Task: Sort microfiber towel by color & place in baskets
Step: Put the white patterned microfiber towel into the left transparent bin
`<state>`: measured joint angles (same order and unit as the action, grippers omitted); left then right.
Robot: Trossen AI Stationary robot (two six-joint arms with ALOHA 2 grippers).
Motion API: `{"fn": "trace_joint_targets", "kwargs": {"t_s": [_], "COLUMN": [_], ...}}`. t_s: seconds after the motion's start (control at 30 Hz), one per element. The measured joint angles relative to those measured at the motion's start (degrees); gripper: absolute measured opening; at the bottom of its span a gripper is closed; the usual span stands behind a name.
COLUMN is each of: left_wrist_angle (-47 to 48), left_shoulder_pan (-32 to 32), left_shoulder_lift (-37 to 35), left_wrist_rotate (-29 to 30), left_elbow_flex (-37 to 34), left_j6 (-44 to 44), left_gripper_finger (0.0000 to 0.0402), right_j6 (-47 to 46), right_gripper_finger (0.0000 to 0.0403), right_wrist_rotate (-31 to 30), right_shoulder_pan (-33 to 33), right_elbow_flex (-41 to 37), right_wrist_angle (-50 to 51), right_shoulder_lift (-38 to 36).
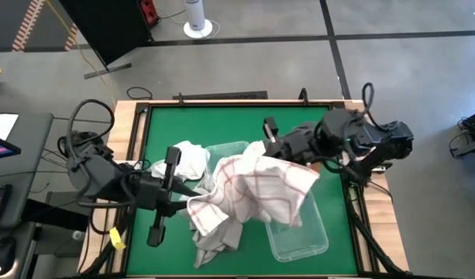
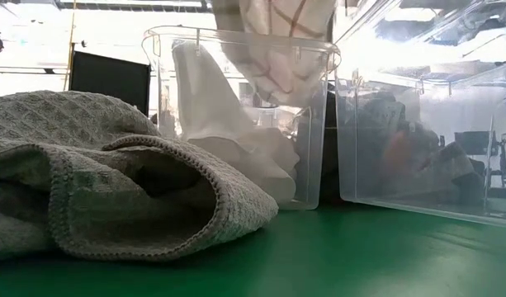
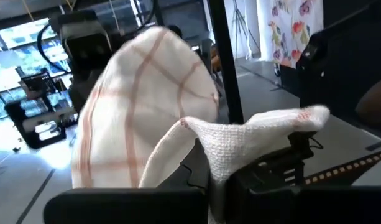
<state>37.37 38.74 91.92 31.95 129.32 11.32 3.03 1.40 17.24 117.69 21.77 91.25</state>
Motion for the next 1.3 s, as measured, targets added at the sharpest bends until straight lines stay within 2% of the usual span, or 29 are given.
{"fn": "trace_joint_targets", "kwargs": {"t_s": [0.13,0.27,0.47,0.7,0.8,0.93,1.13,1.3], "left_wrist_angle": [-3.28,-4.30,-1.67,8.18,7.95,5.89,3.59,1.96], "left_shoulder_pan": [1.75,3.60,3.89,-4.41,-8.65,-15.53,-25.87,-30.38], "left_shoulder_lift": [0.00,-0.26,-0.44,-0.04,-0.03,-0.13,-0.09,-0.16], "left_wrist_rotate": [1.14,8.21,12.86,14.52,11.54,4.44,-8.27,-17.26], "left_elbow_flex": [-0.04,-0.04,-0.04,-0.08,-0.15,-0.15,-0.15,-1.85], "left_j6": [2.14,5.33,5.91,3.27,6.14,9.56,11.94,11.47], "left_gripper_finger": [0.0011,0.0011,0.0011,0.0011,0.0011,0.0011,0.0011,0.0011], "right_j6": [-0.23,-0.02,1.29,1.99,4.71,7.43,7.79,3.68], "right_gripper_finger": [0.0023,0.0023,0.0023,0.0023,0.0023,0.0023,0.0023,0.0023], "right_wrist_rotate": [-0.05,-0.03,-0.10,-3.45,-8.15,-14.36,-18.88,-19.57], "right_shoulder_pan": [-0.02,-0.40,-4.42,-11.24,-12.34,-12.64,-12.64,-12.87], "right_elbow_flex": [0.43,1.76,1.75,1.73,1.73,1.73,1.73,1.73], "right_wrist_angle": [-1.50,-1.14,2.06,8.65,9.87,11.65,15.25,25.12], "right_shoulder_lift": [0.87,1.43,2.69,3.43,3.45,3.27,3.19,3.19]}}
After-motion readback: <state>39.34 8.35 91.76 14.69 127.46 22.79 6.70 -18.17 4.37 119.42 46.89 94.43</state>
